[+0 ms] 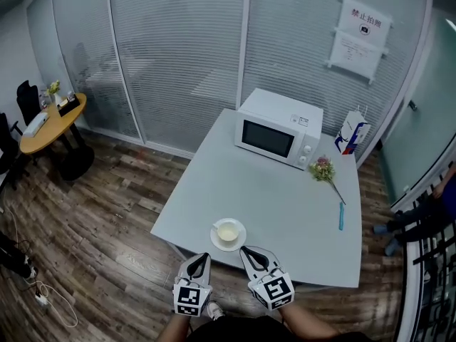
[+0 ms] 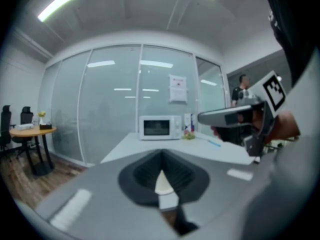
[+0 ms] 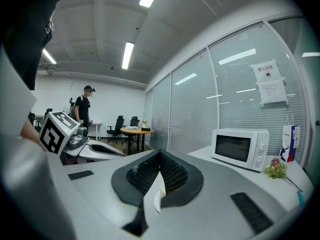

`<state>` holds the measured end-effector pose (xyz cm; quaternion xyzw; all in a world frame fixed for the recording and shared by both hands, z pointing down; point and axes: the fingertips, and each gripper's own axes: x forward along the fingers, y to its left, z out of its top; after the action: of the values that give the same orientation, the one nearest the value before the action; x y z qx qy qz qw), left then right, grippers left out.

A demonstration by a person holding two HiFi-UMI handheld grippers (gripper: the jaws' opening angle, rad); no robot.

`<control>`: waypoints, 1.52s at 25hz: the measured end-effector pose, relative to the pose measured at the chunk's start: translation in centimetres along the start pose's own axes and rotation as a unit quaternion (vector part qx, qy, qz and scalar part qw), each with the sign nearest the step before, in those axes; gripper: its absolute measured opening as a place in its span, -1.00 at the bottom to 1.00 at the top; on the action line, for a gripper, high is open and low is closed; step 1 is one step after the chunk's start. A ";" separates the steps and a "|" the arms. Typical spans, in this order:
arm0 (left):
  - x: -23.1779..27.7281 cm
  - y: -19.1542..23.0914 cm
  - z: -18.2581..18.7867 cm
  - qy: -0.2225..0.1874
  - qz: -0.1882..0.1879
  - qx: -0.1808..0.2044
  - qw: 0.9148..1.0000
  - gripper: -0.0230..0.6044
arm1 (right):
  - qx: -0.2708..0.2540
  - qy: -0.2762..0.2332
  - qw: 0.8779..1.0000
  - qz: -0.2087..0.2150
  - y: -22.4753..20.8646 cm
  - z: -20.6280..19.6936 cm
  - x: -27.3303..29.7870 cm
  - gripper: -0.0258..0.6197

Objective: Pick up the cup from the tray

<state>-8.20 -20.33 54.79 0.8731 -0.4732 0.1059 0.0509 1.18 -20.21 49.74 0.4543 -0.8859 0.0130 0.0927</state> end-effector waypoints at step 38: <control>14.7 -1.9 -11.8 0.112 -0.094 0.030 0.989 0.51 | 0.067 0.099 0.992 -0.041 -7.5 -11.8 5.6 -0.90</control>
<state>-0.45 -29.04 69.68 0.8972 -0.3772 0.2121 0.0875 5.83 -27.86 61.88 0.4917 -0.8502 0.1132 0.1503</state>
